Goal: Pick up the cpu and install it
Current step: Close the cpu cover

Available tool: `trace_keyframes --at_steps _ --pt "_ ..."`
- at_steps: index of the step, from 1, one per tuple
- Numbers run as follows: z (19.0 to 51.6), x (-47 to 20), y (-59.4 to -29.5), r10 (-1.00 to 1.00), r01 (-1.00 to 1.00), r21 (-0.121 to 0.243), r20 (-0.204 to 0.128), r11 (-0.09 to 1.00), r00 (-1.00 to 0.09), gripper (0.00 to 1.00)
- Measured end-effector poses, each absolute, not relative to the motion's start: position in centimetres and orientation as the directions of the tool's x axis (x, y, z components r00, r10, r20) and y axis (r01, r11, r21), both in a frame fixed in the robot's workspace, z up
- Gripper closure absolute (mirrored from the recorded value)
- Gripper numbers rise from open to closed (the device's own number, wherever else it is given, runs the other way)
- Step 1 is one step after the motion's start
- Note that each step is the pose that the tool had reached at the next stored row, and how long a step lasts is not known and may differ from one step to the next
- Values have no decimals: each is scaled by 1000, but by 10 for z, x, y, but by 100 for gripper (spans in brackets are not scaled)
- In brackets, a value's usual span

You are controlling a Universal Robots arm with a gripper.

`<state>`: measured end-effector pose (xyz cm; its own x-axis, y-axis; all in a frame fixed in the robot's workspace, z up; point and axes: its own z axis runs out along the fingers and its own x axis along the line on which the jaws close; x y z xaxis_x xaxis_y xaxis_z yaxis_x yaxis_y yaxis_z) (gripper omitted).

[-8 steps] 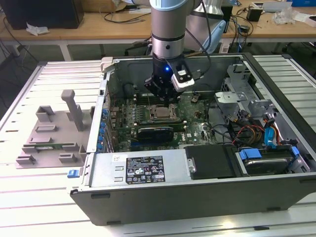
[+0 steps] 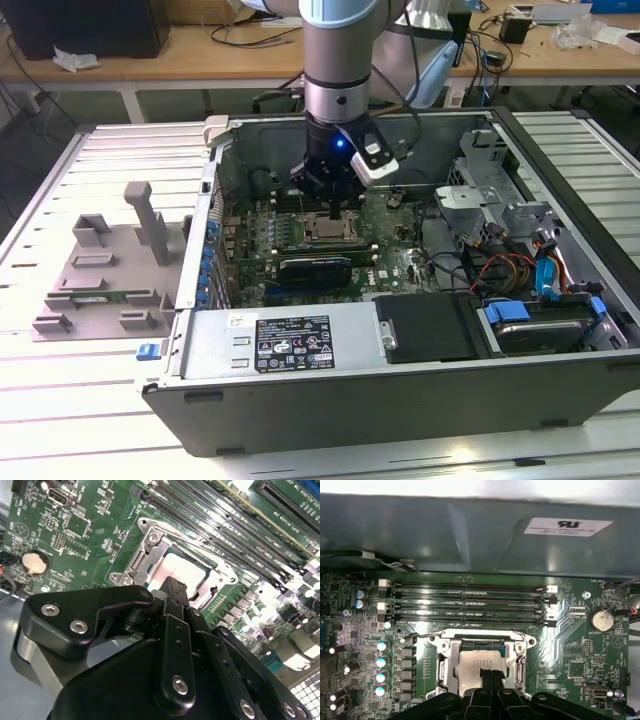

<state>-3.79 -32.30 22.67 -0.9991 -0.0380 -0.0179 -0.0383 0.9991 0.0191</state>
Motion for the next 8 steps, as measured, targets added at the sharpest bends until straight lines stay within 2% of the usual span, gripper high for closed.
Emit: trace_keyframes --at_steps 8 --pt "223 -44 -330 -34 -34 19 -18 999 -999 89"
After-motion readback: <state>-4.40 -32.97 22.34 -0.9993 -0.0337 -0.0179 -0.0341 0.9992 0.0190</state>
